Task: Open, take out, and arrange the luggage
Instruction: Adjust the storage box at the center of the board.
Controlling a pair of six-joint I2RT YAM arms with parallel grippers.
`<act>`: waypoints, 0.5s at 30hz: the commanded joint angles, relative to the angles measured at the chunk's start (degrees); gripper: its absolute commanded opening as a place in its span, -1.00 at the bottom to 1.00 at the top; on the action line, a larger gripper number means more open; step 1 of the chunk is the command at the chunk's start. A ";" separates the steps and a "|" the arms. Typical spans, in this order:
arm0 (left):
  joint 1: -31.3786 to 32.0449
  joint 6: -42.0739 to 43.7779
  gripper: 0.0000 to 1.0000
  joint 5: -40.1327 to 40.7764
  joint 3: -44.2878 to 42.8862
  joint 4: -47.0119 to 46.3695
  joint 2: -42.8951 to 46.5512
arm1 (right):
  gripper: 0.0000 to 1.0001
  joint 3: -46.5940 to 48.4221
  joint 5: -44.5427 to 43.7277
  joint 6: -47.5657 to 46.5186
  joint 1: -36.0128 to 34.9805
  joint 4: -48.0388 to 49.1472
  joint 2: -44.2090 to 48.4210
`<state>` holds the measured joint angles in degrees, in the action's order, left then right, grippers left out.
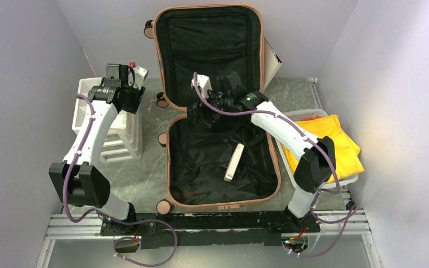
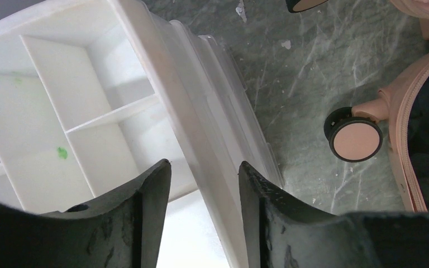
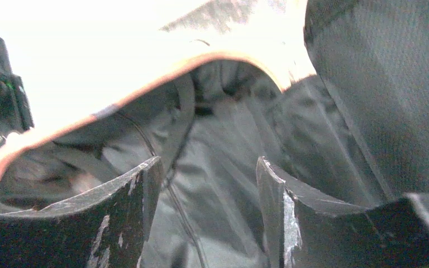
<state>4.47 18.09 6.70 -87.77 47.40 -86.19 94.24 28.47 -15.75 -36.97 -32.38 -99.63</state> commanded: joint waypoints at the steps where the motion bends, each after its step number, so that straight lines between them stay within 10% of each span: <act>1: -0.05 -0.98 -0.01 1.13 -1.36 -0.98 -1.68 | 0.36 0.73 3.56 10.34 -2.66 14.05 0.72; 10: -2.60 -0.78 -0.88 -2.06 -3.26 1.57 -4.70 | 0.38 4.88 14.33 34.35 -4.45 30.66 -11.57; 15: -5.08 0.24 -0.90 -5.58 -4.44 2.57 -3.68 | 0.43 10.33 16.95 33.06 -8.23 30.03 -18.23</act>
<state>0.75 15.79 5.82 -90.06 48.25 -89.62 100.68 40.18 12.75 -42.11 -7.16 -114.69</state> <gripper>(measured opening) 0.092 0.702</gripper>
